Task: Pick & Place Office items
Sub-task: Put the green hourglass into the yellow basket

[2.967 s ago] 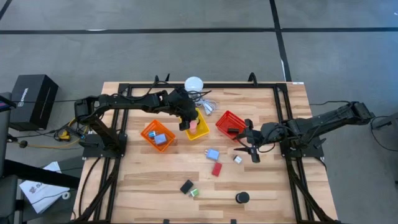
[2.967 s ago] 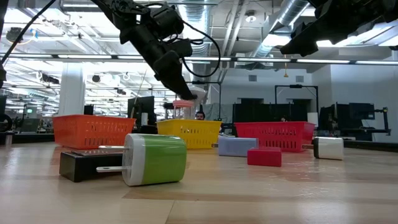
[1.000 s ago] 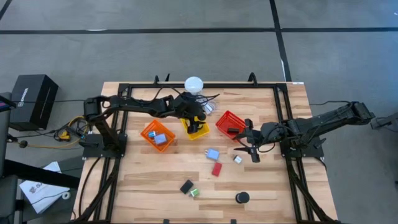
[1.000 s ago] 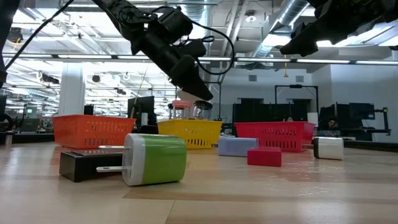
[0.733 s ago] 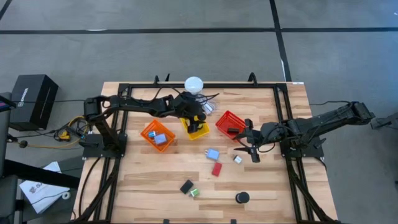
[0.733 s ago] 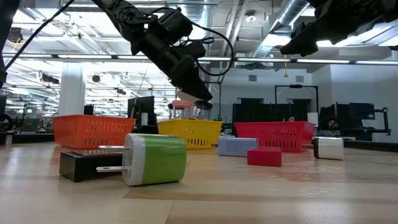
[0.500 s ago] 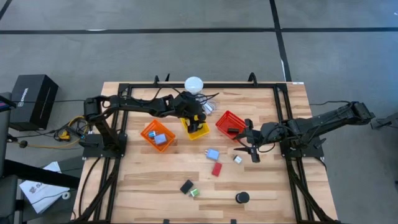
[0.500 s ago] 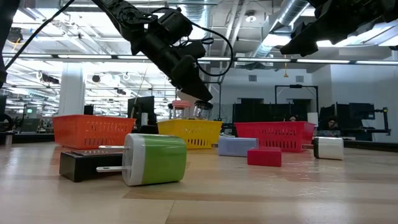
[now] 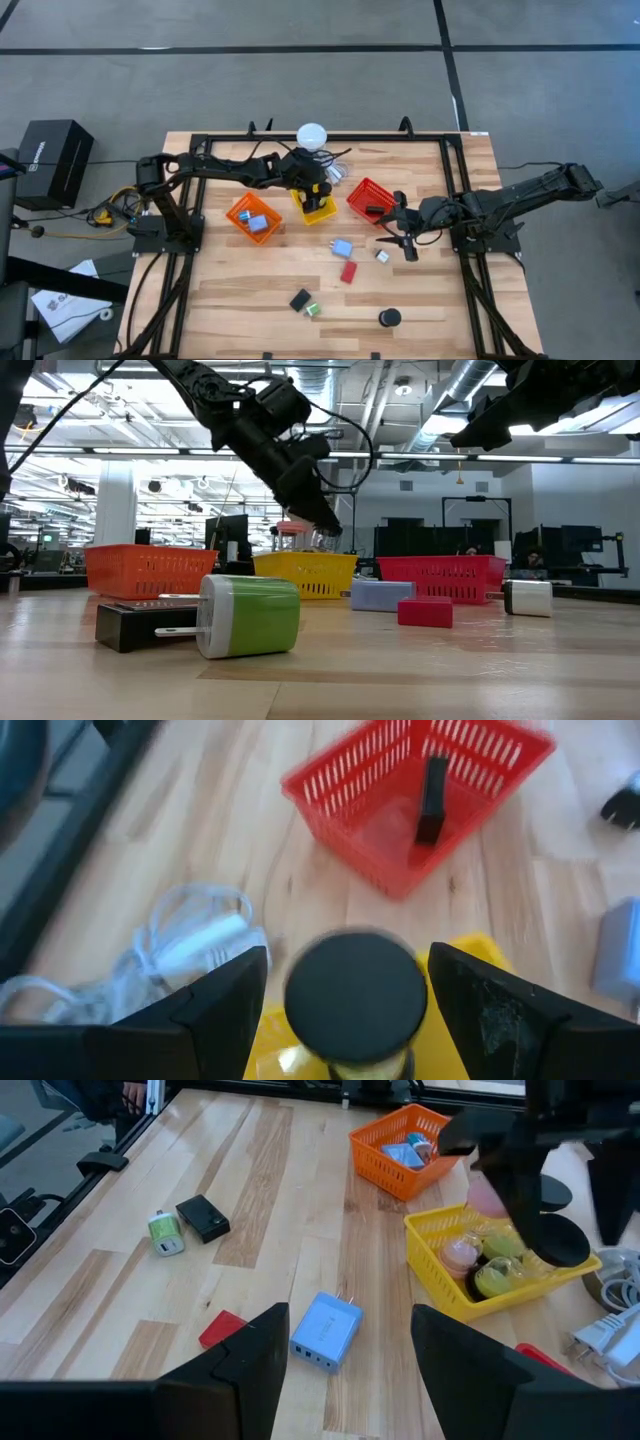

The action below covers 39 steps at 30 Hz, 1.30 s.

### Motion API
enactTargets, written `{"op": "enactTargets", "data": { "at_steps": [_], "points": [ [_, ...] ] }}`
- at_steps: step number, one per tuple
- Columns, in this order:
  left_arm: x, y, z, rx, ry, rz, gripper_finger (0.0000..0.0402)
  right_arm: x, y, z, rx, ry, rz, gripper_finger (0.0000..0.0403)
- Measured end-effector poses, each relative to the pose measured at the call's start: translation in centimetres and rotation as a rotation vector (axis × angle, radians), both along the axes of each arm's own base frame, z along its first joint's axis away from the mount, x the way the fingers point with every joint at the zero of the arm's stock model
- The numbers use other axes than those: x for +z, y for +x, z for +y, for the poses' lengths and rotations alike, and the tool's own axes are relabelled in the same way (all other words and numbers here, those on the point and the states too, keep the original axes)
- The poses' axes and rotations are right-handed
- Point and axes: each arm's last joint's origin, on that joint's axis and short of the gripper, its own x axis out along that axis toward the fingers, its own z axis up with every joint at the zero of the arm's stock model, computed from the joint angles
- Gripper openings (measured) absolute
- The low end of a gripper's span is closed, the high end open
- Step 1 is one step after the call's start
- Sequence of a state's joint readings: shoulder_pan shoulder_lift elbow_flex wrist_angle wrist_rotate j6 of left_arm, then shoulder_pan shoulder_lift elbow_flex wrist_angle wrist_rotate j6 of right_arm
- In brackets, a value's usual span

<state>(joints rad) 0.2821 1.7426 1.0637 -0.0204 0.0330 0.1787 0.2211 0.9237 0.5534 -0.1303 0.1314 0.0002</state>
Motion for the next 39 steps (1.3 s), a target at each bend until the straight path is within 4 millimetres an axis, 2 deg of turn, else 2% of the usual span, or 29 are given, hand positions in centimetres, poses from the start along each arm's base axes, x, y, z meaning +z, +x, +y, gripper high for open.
{"op": "enactTargets", "data": {
  "at_steps": [7, 20, 39],
  "points": [
    [-1.2, 0.47, 0.14, -0.001, -0.003, 0.012, 0.0258, 0.01, 0.01, 0.0, 0.0, 0.0, -0.002, 0.0202],
    [-1.03, 0.42, 0.18, 0.0, 0.0, 0.008, 0.0217, -0.03, -0.02, 0.0, 0.0, -0.001, 0.004, 0.0202],
    [-0.99, 0.32, 0.47, 0.066, 0.08, 0.031, 0.022, -0.08, -0.04, -0.01, -0.012, 0.022, 0.01, 0.0202]
  ]
}}
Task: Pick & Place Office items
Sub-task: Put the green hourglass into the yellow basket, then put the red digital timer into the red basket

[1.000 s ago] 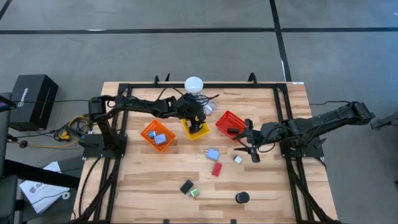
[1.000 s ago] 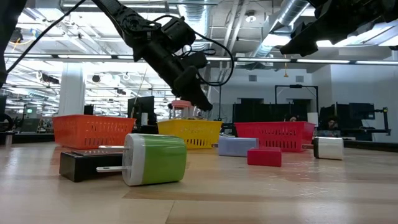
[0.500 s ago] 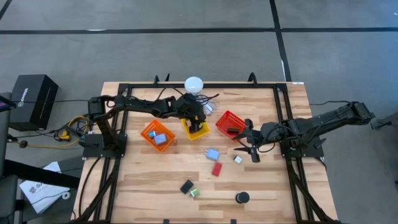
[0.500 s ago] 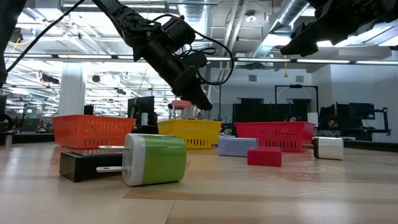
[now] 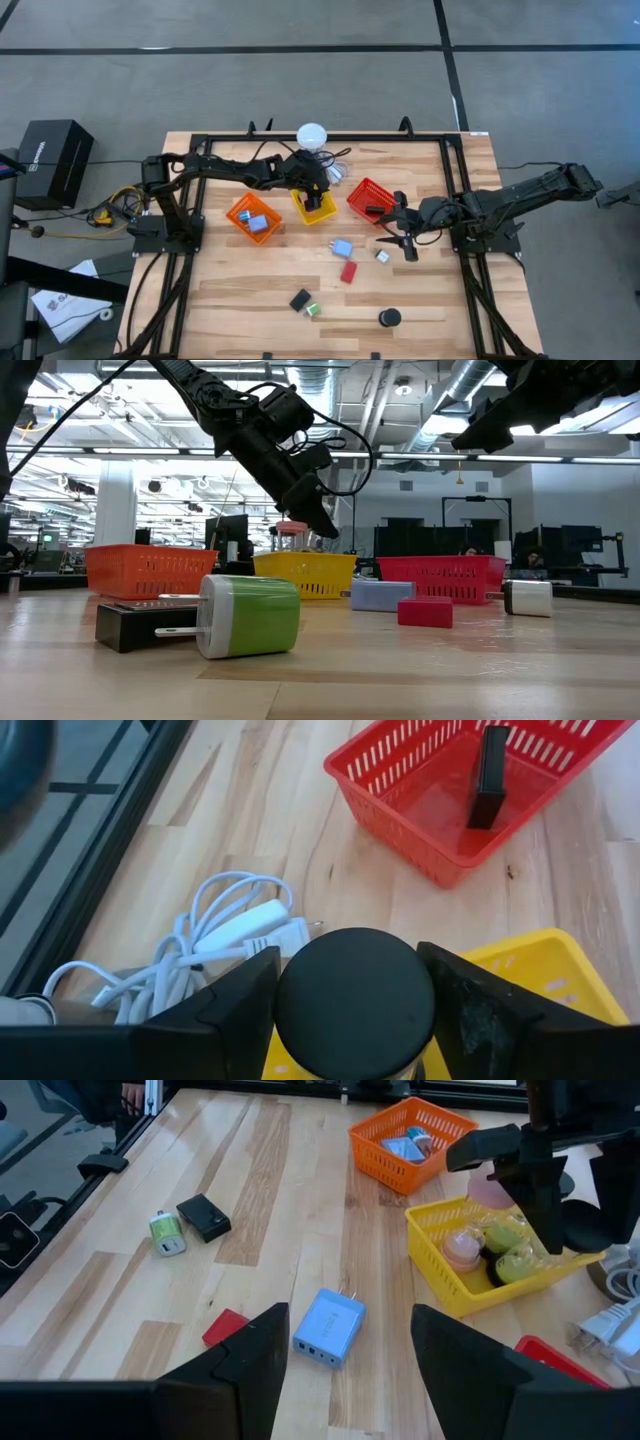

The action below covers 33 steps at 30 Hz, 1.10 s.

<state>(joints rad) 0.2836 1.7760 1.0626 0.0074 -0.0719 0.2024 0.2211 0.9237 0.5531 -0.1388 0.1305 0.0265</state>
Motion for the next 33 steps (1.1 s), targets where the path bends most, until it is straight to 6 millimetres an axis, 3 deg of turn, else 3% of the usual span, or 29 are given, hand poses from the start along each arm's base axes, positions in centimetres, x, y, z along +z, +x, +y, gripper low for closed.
{"op": "enactTargets", "data": {
  "at_steps": [13, 24, 30, 33],
  "points": [
    [0.6, -0.2, -0.6, 0.012, 0.025, 0.01, 0.0267, -0.1, 0.0, 0.0, -0.001, -0.001, 0.007, 0.0202],
    [6.9, -2.1, -2.9, -0.029, 0.072, -0.153, 0.0284, -0.1, -0.1, 0.0, -0.001, -0.002, 0.012, 0.0202],
    [9.8, -3.1, -6.3, -0.112, 0.063, -0.249, 0.0284, -0.1, -0.1, 0.0, -0.001, -0.002, 0.011, 0.0202],
    [10.3, -3.1, -8.4, -0.172, 0.049, -0.266, 0.0284, -0.1, -0.1, 0.0, -0.001, -0.002, 0.01, 0.0202]
  ]
}}
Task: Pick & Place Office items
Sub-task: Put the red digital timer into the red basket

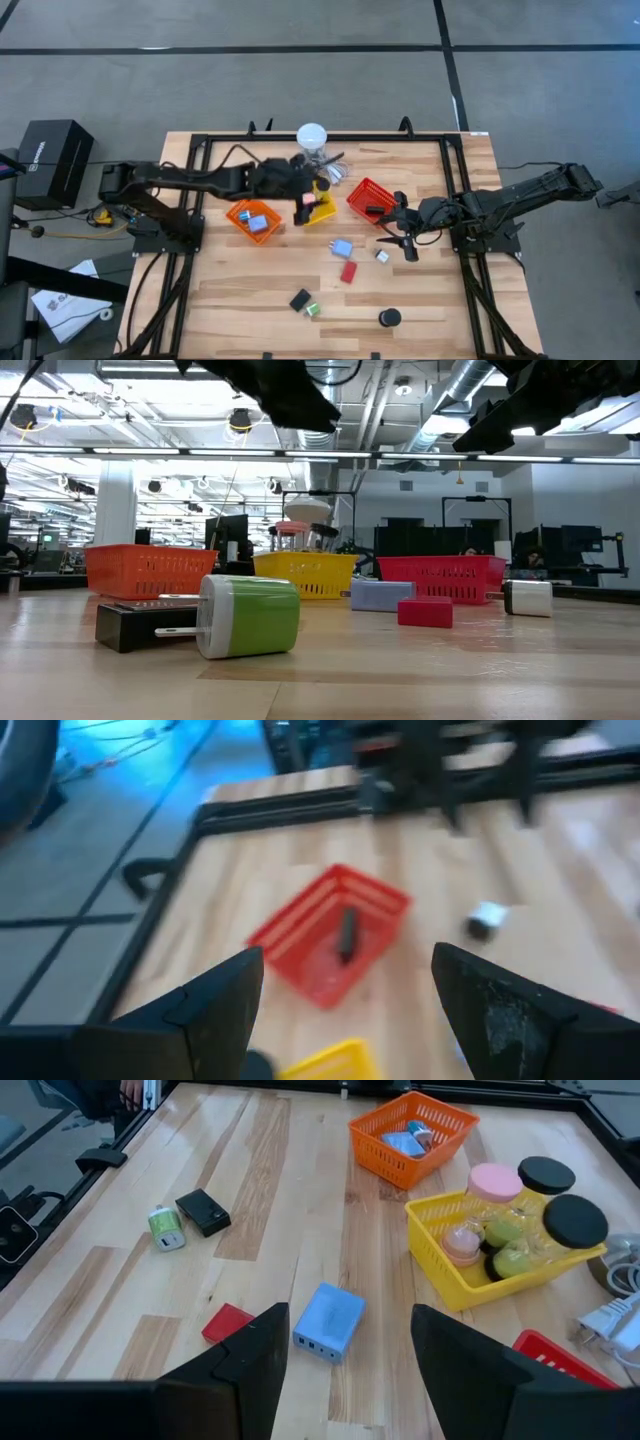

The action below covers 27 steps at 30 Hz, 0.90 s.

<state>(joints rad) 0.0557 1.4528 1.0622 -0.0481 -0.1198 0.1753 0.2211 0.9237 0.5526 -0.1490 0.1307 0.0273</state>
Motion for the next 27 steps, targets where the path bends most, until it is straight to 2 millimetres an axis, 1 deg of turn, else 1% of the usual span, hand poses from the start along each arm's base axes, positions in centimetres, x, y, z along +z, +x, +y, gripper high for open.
{"op": "enactTargets", "data": {
  "at_steps": [4, 8, 11, 14, 17, 22, 24, 27],
  "points": [
    [-0.4, 0.3, -3.1, -0.098, -0.002, 0.016, 0.0284, 0.0, 0.0, 0.0, 0.0, 0.0, 0.0, 0.0202],
    [-1.8, 0.8, -6.1, -0.187, 0.0, 0.062, 0.0284, 0.1, 0.0, 0.0, 0.0, 0.001, -0.006, 0.0202],
    [-2.4, 0.8, -7.9, -0.238, 0.003, 0.08, 0.0284, 0.1, 0.0, 0.0, 0.0, 0.002, -0.011, 0.0202],
    [-2.5, 0.6, -9.1, -0.276, 0.006, 0.088, 0.0284, 0.2, 0.1, 0.0, 0.0, 0.005, -0.021, 0.0202],
    [-1.9, -0.3, -9.6, -0.294, 0.017, 0.106, 0.0284, 0.3, 0.2, 0.0, 0.0, 0.008, -0.036, 0.0202],
    [0.4, -2.7, -9.0, -0.234, 0.015, 0.11, 0.0284, 0.4, 0.8, 0.0, -0.014, 0.029, -0.072, 0.0202],
    [1.2, -3.5, -8.7, -0.217, -0.014, 0.097, 0.0284, 0.3, 1.4, 0.1, -0.025, 0.044, -0.093, 0.0202],
    [2.4, -4.7, -8.4, -0.199, -0.052, 0.076, 0.0284, -0.4, 2.5, -0.1, -0.043, 0.04, -0.086, 0.0202]
  ]
}}
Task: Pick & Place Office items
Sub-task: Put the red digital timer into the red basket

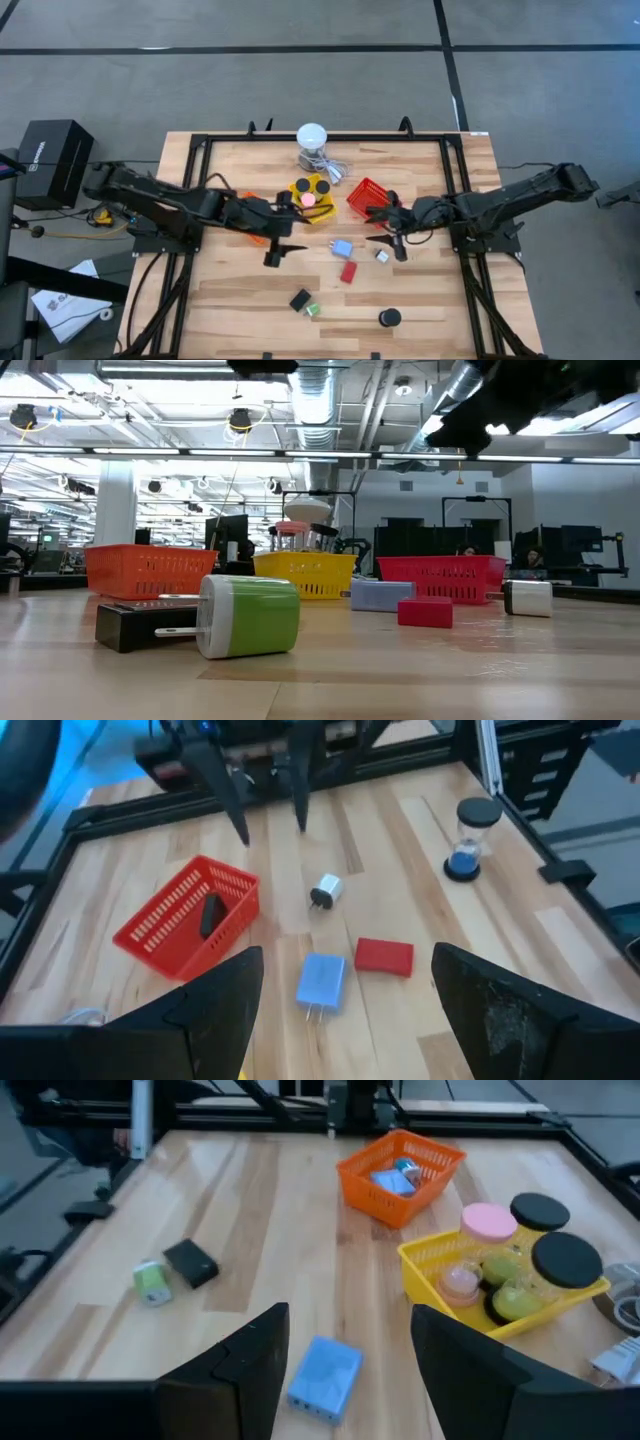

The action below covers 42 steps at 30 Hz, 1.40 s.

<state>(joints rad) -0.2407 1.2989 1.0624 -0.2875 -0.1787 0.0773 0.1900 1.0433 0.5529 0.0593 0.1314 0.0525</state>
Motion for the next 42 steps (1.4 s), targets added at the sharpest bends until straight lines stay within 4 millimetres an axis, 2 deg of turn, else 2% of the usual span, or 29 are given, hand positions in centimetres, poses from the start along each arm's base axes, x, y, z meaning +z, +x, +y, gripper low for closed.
{"op": "enactTargets", "data": {
  "at_steps": [4, 7, 11, 17, 22, 28, 31, 36, 42],
  "points": [
    [1.2, -1.3, 0.3, -0.002, -0.004, -0.021, 0.0284, -1.4, 1.7, -0.6, -0.03, -0.028, 0.013, 0.0202],
    [2.3, -2.4, 0.6, 0.0, 0.003, -0.069, 0.0284, -2.0, 2.8, -1.0, -0.073, 0.016, 0.082, 0.0202],
    [3.7, -3.7, 1.0, 0.0, -0.008, -0.126, 0.0284, -0.1, 3.4, -0.8, -0.103, 0.069, 0.281, 0.0202],
    [4.9, -5.0, 1.3, 0.003, -0.014, -0.178, 0.0284, 2.8, 3.8, -0.7, -0.314, 0.244, 0.569, 0.0202],
    [4.9, -5.0, 1.7, 0.011, 0.041, -0.176, 0.0284, 3.2, 4.4, 0.1, -0.328, 0.233, 0.666, 0.0202],
    [3.7, -3.7, 2.2, 0.044, 0.058, -0.119, 0.0284, 1.8, 5.3, 0.7, -0.31, 0.207, 0.716, 0.0202],
    [3.2, -3.2, 2.1, 0.043, 0.063, -0.094, 0.0284, 0.8, 6.2, 1.5, -0.206, 0.162, 0.741, 0.0202],
    [2.9, -2.9, 2.0, 0.042, 0.065, -0.084, 0.0284, -1.4, 8.0, 4.0, 0.167, -0.065, 0.704, 0.0202],
    [2.9, -2.9, 2.0, 0.045, 0.057, -0.082, 0.0284, -3.5, 11.0, 6.6, 0.44, -0.309, 0.68, 0.0202]
  ]
}}
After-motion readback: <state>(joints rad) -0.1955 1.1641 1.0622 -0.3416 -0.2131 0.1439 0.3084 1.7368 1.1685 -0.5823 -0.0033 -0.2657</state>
